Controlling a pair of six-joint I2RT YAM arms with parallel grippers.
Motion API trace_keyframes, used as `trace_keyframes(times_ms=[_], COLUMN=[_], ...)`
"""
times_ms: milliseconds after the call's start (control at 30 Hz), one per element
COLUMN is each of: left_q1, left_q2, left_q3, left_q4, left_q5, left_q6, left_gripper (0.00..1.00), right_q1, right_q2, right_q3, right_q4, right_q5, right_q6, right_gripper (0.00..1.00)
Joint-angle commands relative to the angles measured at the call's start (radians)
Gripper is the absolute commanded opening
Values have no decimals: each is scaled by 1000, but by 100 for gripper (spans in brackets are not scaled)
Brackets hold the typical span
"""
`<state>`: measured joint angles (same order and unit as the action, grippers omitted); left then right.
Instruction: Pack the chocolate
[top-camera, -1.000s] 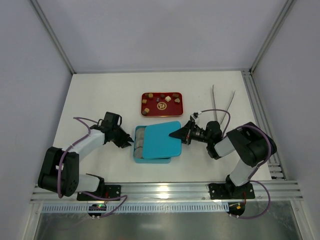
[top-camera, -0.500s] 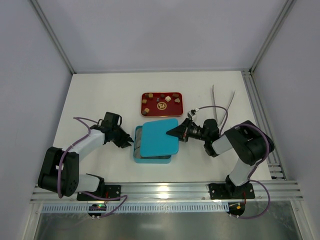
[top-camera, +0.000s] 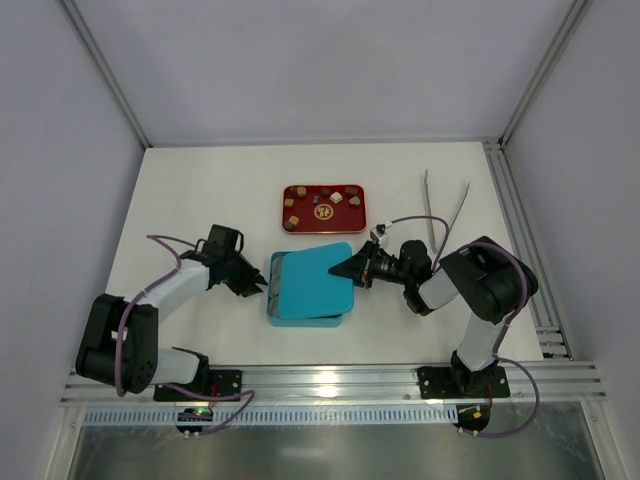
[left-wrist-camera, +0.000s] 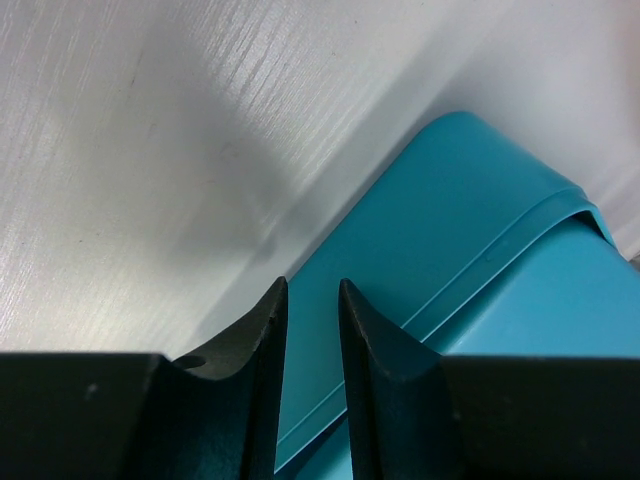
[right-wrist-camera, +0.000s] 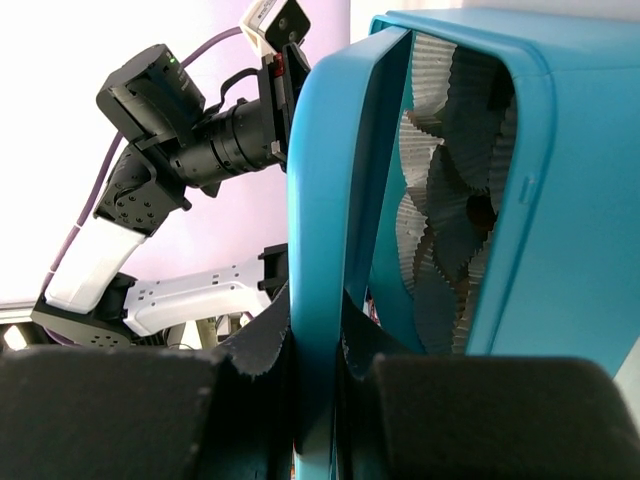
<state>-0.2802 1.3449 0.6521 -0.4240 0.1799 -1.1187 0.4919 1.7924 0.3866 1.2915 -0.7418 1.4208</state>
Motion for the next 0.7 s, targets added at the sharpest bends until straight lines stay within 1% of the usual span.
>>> trace_keyframes(times_ms=[0,233,533,667], left_q1=[-4,-4,-4,-4], left_q2=[-24,-24,-23,-24], left_q3=[-11,-11,-8,-9], left_q4=[25,27,27,25], left_q5=[-3,-3,-2,0], left_q6=[5,5,5,7], left_gripper=[27,27,27,27], right_q1=[7,8,22,30], right_q2=[7,-37,-74,-65], right_q3=[15,-11,8,20], right_q4=[344,344,344,344], right_q5=[32,28,33,41], right_q6=[-39,-72,-69,-65], right_gripper=[5,6,6,6])
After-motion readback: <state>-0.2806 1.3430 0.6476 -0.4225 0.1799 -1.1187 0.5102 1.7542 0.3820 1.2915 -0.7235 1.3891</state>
